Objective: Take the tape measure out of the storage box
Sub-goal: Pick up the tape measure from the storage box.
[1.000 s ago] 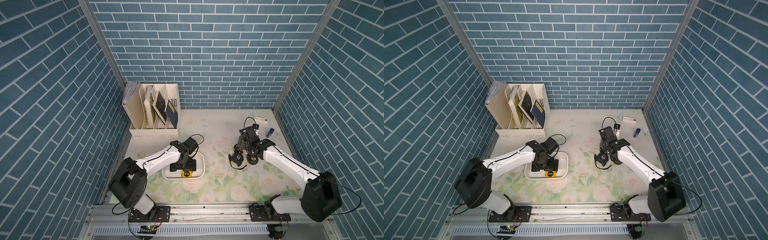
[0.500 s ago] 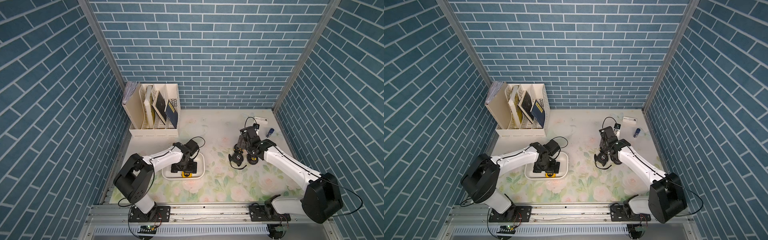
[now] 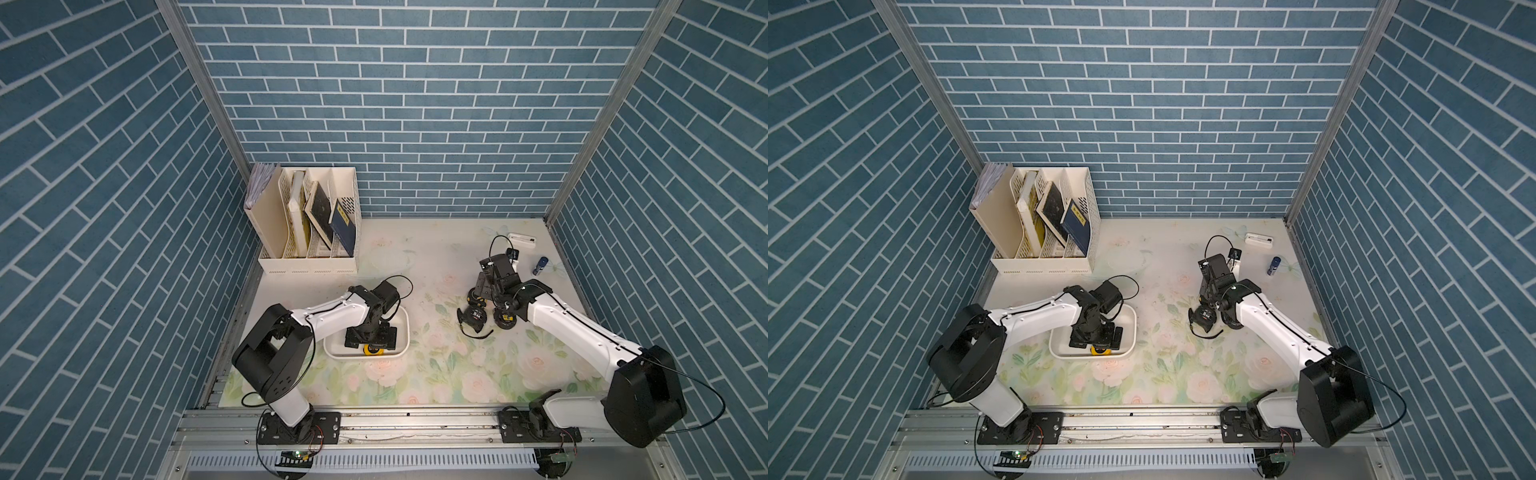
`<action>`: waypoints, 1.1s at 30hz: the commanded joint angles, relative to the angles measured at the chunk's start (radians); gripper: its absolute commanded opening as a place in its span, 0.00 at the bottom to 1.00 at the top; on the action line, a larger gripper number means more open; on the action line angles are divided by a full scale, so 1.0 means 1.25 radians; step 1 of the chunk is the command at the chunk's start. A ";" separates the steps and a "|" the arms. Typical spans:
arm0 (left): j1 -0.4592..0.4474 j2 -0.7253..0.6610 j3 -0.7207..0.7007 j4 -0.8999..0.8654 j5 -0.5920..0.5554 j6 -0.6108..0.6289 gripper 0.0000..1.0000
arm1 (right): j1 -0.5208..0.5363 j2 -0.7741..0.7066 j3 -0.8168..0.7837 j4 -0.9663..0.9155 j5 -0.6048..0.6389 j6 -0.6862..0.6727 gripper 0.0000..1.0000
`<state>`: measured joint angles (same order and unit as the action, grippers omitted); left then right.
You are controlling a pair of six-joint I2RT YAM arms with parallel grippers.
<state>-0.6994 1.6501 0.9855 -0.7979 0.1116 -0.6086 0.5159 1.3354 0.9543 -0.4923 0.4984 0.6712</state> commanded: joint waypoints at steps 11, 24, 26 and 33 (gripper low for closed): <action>-0.009 0.011 -0.007 -0.003 -0.002 0.007 0.62 | 0.002 0.001 -0.007 0.002 0.020 -0.009 0.93; -0.009 0.008 0.063 -0.046 -0.087 -0.001 0.24 | 0.002 -0.004 -0.015 -0.004 0.025 -0.001 0.93; -0.007 0.008 0.088 -0.057 -0.101 -0.001 0.22 | 0.002 -0.004 -0.015 -0.003 0.025 0.001 0.93; -0.001 0.015 0.179 -0.086 -0.129 -0.005 0.20 | 0.001 -0.002 -0.020 0.017 -0.002 -0.003 0.93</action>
<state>-0.7059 1.6611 1.1656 -0.8585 -0.0071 -0.6113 0.5159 1.3361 0.9470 -0.4889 0.5049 0.6720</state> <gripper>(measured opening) 0.640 0.926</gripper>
